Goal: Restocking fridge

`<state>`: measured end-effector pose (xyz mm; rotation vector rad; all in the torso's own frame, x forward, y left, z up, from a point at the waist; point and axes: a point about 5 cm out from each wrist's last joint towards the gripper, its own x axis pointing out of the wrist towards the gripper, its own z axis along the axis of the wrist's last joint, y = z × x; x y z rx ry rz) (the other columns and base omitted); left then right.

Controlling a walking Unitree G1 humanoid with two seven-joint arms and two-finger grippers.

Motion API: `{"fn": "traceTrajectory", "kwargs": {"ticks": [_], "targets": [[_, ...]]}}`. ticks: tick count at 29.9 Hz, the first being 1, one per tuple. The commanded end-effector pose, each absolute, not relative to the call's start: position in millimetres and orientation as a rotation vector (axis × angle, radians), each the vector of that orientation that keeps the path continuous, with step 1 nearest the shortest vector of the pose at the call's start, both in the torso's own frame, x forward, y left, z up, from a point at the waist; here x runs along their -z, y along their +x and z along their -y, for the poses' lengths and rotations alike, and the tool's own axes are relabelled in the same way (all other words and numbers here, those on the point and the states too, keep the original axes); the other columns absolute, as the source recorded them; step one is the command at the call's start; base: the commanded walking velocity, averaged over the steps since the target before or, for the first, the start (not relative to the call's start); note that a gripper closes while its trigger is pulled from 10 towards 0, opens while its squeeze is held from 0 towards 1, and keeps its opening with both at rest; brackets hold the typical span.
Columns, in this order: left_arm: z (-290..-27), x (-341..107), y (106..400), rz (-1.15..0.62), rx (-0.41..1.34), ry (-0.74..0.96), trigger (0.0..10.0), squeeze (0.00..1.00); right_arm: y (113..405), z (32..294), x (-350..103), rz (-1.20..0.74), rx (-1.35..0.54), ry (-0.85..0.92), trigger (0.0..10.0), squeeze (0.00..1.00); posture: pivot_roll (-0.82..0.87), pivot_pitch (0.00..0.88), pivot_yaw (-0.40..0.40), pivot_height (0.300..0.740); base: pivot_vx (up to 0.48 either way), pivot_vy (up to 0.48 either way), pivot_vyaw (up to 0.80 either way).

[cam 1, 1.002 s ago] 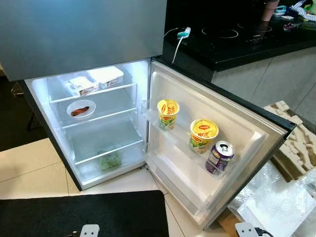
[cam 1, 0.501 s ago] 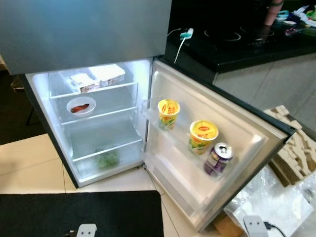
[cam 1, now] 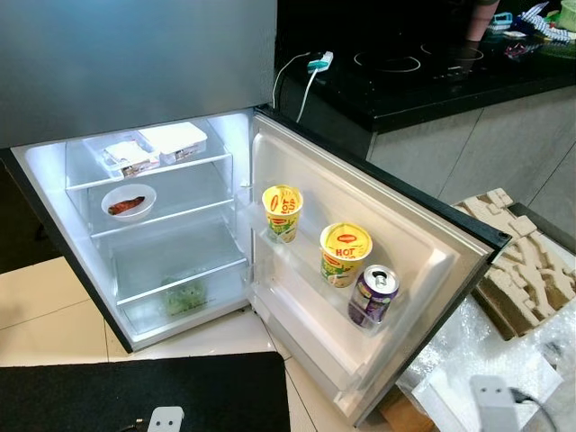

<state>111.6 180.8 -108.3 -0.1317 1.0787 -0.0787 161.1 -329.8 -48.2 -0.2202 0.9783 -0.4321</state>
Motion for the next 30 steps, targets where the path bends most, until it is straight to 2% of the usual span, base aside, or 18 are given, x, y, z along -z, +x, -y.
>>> {"fn": "traceTrajectory", "kwargs": {"ticks": [1,3,4,7,10,12,14,15,16,19,20,21,28,30], "targets": [[-175,115,92,-1.158,0.086,-0.159,10.0,0.0,161,334,46,-0.966,0.465,-0.21,10.0,0.0,-0.06,0.0,-0.05,0.74,0.0,0.0,0.0],[-176,115,90,-1.162,0.083,-0.157,10.0,0.0,163,361,28,-0.902,0.6,-0.221,10.0,0.0,-0.06,0.0,-0.05,0.74,0.0,0.0,0.0],[-176,115,90,-1.162,0.083,-0.157,10.0,0.0,163,361,28,-0.902,0.6,-0.221,10.0,0.0,-0.06,0.0,-0.05,0.74,0.0,0.0,0.0],[-178,115,89,-1.164,0.08,-0.156,10.0,0.0,180,393,-9,-0.715,0.758,-0.165,10.0,0.0,-0.06,0.0,-0.047,0.74,0.0,0.0,0.0],[-178,115,89,-1.164,0.08,-0.156,10.0,0.0,185,397,-16,-0.67,0.774,-0.141,10.0,0.0,-0.06,0.0,-0.047,0.74,0.0,0.0,0.0],[-178,115,89,-1.163,0.08,-0.157,10.0,0.0,196,401,-27,-0.594,0.786,-0.111,10.0,0.0,-0.05,0.0,-0.045,0.74,0.0,0.0,0.0],[-179,115,89,-1.161,0.079,-0.159,10.0,0.0,215,410,-54,-0.427,0.809,-0.018,10.0,0.0,-0.05,0.0,-0.045,0.74,0.0,0.0,0.0],[-179,115,89,-1.161,0.079,-0.159,10.0,0.0,215,410,-54,-0.427,0.809,-0.018,10.0,0.0,-0.05,0.0,-0.045,0.74,0.0,0.0,0.0],[-179,115,89,-1.16,0.078,-0.16,10.0,0.0,229,411,-69,-0.331,0.765,0.053,10.0,0.0,-0.05,0.0,-0.046,0.74,0.0,0.0,0.0],[-179,115,89,-1.16,0.078,-0.16,10.0,0.0,229,411,-69,-0.331,0.765,0.053,10.0,0.0,-0.05,0.0,-0.046,0.74,0.0,0.0,0.0],[-179,115,89,-1.159,0.077,-0.16,10.0,0.0,248,407,-87,-0.22,0.634,0.139,10.0,0.0,-0.05,0.0,-0.046,0.74,0.0,0.0,0.0],[-179,115,89,-1.159,0.077,-0.161,10.0,0.0,253,404,-91,-0.2,0.59,0.154,10.0,0.0,-0.05,0.0,-0.046,0.74,0.0,0.0,0.0],[-179,115,89,-1.159,0.077,-0.163,10.0,0.0,263,397,-98,-0.142,0.472,0.222,10.0,0.0,-0.05,0.0,-0.046,0.74,0.0,0.0,0.0],[-179,115,89,-1.158,0.082,-0.163,10.0,0.0,273,383,-101,-0.104,0.296,0.258,10.0,0.0,-0.06,0.0,-0.043,0.74,0.0,0.0,0.0]]}}
